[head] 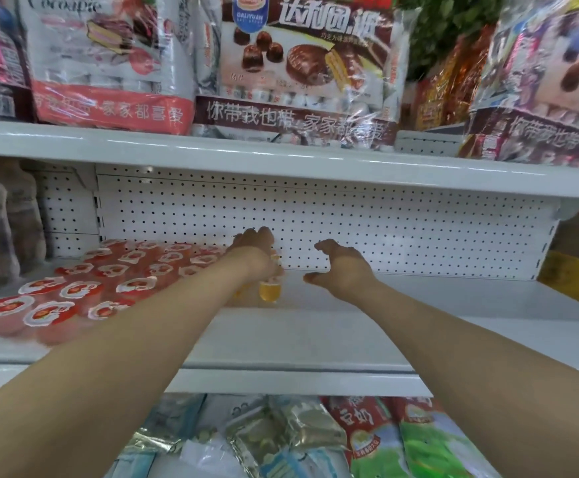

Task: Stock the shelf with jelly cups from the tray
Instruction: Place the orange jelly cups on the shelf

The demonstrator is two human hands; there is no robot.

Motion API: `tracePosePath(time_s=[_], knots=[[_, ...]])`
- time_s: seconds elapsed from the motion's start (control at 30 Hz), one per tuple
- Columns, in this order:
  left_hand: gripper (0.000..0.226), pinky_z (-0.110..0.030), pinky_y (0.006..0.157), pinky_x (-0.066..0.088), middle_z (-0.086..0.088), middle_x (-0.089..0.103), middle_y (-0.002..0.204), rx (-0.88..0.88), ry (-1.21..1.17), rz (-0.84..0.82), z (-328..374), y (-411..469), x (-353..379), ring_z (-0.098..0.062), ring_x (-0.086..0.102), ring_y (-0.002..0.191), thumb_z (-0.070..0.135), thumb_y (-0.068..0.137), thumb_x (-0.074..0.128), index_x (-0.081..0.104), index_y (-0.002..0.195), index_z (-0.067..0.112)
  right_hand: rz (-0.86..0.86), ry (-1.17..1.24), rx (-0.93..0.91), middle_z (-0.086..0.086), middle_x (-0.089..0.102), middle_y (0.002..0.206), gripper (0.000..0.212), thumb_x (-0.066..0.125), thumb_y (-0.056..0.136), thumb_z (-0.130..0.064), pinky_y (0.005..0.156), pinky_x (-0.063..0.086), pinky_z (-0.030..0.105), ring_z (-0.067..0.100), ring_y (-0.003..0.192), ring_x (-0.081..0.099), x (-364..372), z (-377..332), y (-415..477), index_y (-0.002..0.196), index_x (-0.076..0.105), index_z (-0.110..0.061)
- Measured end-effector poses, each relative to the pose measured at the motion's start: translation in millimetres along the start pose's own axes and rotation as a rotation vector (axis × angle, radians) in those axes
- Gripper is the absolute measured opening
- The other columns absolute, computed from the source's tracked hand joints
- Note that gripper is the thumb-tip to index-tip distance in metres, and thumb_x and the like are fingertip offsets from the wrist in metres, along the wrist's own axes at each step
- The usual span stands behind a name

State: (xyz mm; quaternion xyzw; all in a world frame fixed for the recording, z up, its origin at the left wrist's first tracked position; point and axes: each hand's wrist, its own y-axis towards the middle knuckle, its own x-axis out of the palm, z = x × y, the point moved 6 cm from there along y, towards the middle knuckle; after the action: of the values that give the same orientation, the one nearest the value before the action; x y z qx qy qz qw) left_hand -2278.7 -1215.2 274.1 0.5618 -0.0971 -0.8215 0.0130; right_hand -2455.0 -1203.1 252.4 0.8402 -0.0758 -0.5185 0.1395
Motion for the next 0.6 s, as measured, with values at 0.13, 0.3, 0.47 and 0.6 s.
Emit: tracePosePath(time_s=[0.13,0.3,0.47,0.6], knots=[[0.066,-0.039,0.102,0.041,-0.011,0.042,0.138,0.063,-0.076,0.084,52.2,-23.0,3.2,-0.028,0.039,0.129,0.044,0.087,0.066,0.038,0.139,0.015,0.082,-0.084,-0.039,0.008,0.055,0.132,0.07,0.069,0.085,-0.048,0.089,0.046,0.032,0.022,0.125,0.046,-50.5,26.3,-26.4,0.143,0.04,-0.024],[0.068,-0.043,0.101,0.043,-0.015,0.046,0.135,0.14,-0.154,0.184,131.1,-57.0,16.1,-0.032,0.045,0.125,0.054,0.089,0.06,0.043,0.137,0.011,0.187,-0.114,-0.02,0.011,0.054,0.134,0.058,0.047,0.097,-0.053,0.093,0.046,0.037,0.027,0.127,0.046,-117.9,77.9,-74.7,0.143,0.043,-0.018],[0.064,-0.044,0.101,0.043,-0.012,0.044,0.138,0.175,-0.22,0.141,219.9,-97.2,48.9,-0.031,0.043,0.127,0.057,0.092,0.052,0.044,0.136,0.011,0.23,-0.1,0.049,0.01,0.05,0.139,0.058,0.042,0.097,-0.056,0.094,0.042,0.037,0.026,0.129,0.044,-181.3,150.1,-133.7,0.141,0.044,-0.019],[0.064,-0.043,0.098,0.044,-0.01,0.045,0.136,0.204,-0.236,0.106,289.7,-130.3,76.6,-0.029,0.045,0.124,0.059,0.093,0.049,0.044,0.134,0.012,0.237,-0.127,0.106,0.009,0.049,0.14,0.058,0.043,0.097,-0.055,0.095,0.042,0.036,0.027,0.128,0.045,-226.3,208.6,-187.1,0.142,0.043,-0.018]])
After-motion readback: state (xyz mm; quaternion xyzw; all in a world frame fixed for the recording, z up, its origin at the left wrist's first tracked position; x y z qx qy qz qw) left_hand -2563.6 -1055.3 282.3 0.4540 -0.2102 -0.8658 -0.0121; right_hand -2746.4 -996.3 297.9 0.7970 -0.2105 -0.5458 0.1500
